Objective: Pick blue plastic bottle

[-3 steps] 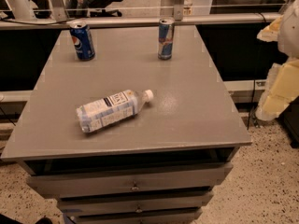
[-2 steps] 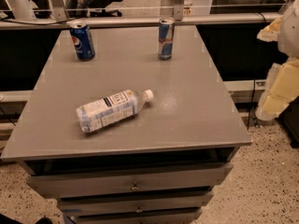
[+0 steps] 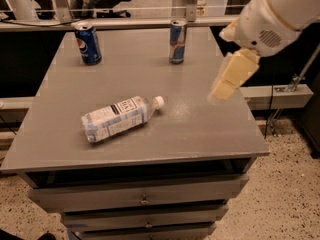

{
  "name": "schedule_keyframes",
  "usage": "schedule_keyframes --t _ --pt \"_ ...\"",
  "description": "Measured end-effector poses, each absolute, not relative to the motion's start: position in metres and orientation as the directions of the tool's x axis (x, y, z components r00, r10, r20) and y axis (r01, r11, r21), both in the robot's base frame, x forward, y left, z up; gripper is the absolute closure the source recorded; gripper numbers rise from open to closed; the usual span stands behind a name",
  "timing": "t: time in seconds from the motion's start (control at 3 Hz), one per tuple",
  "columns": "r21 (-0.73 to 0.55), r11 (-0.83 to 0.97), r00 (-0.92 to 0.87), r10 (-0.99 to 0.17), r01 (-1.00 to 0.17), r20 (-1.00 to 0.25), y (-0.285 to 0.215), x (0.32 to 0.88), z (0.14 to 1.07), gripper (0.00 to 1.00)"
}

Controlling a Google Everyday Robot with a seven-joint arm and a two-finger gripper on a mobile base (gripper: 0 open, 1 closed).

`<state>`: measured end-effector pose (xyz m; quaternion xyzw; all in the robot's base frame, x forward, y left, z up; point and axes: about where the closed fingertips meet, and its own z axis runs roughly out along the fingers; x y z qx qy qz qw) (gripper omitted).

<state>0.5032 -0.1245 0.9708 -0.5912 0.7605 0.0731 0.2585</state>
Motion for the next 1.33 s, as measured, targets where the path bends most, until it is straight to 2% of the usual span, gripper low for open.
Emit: schedule_keyframes --t 0.33,0.67,1.33 --pt "-0.140 0.257 -0.126 -0.793 -0.956 -0.595 -0.062 0.533 0.967 0.00" --pt "-0.089 0.199 -0.090 -0.738 -0.976 -0.669 -0.004 0.536 0.967 0.00" --pt "-0.149 0.007 0.105 -0.677 -0.989 -0.729 0.073 0.483 0.950 0.00"
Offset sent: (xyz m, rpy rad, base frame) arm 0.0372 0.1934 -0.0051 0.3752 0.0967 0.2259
